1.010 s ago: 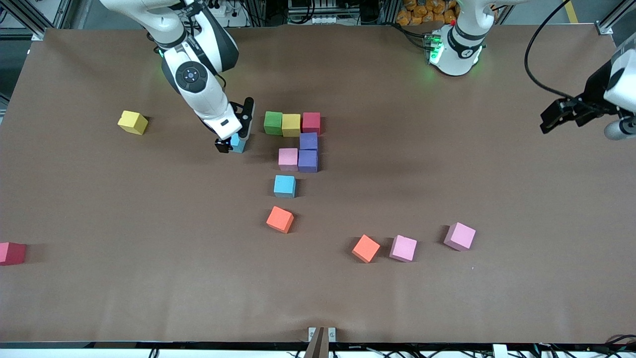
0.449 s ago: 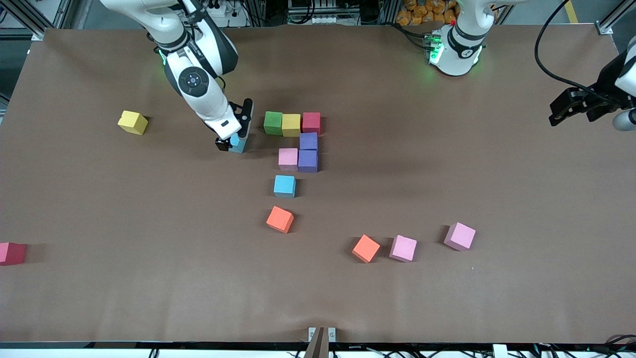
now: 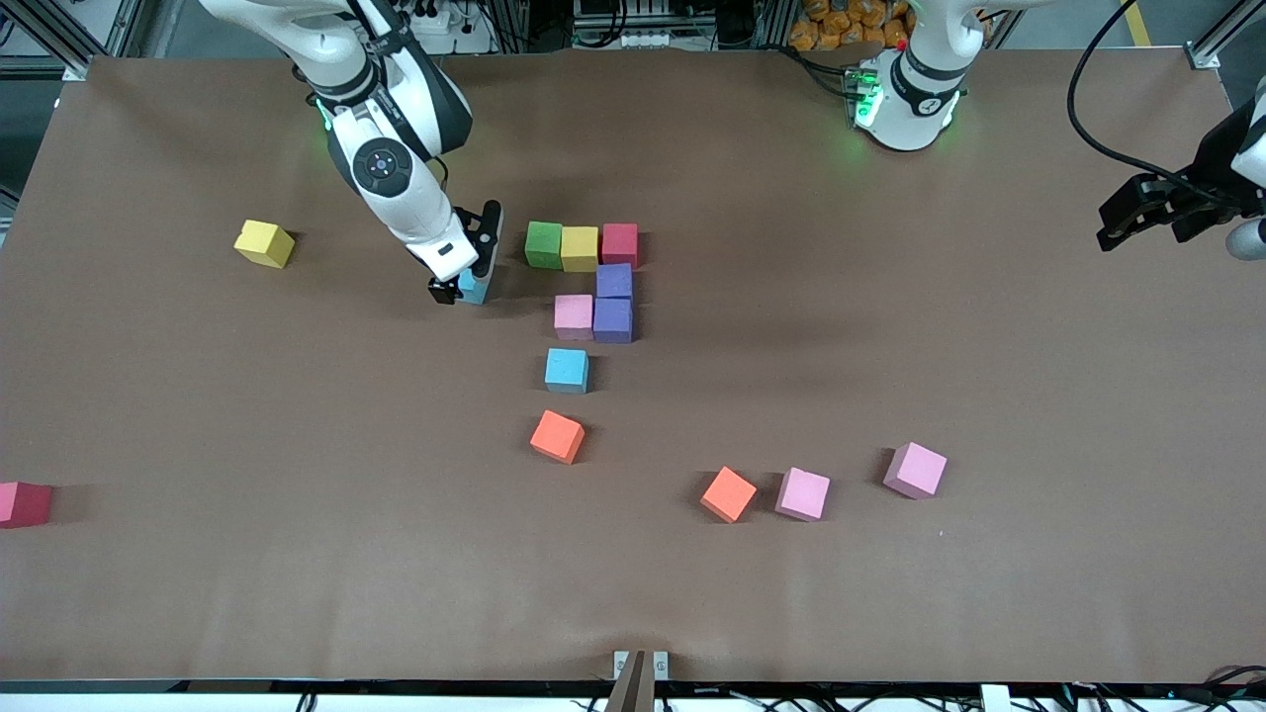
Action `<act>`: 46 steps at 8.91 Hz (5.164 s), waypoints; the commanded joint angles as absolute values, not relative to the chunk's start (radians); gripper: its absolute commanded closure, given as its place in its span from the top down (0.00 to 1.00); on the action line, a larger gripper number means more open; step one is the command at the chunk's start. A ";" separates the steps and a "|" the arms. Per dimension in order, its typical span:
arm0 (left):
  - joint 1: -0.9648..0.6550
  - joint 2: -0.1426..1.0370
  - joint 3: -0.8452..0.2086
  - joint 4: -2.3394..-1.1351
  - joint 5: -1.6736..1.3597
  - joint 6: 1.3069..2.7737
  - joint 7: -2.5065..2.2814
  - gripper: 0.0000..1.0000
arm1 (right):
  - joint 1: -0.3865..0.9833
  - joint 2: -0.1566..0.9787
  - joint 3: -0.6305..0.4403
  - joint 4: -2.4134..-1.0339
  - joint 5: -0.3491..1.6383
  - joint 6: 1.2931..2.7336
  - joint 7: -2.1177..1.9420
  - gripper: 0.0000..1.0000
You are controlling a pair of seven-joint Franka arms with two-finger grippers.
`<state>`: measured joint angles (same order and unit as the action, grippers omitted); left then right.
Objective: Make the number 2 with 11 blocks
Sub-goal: 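Lower the right gripper onto the cyan cube near the green cube, then close the right gripper on the cyan cube, then carry the cyan cube to below the pink cube with the right gripper, then lower the cyan cube below the pink cube and open the right gripper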
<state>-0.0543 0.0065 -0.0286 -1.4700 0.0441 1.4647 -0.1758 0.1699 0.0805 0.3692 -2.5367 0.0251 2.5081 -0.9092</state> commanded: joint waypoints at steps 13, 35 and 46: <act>-0.052 0.048 -0.028 -1.443 -0.031 1.512 -0.233 0.77 | 0.147 0.140 0.388 -2.599 0.031 2.622 -0.923 1.00; -0.055 0.058 -0.026 -1.443 -0.032 1.520 -0.238 0.77 | 0.192 0.417 0.414 -2.126 -0.103 2.479 -0.804 0.00; -0.055 0.058 -0.026 -1.443 -0.048 1.523 -0.238 0.77 | 0.225 0.476 0.433 -2.092 -0.169 2.473 -0.703 0.00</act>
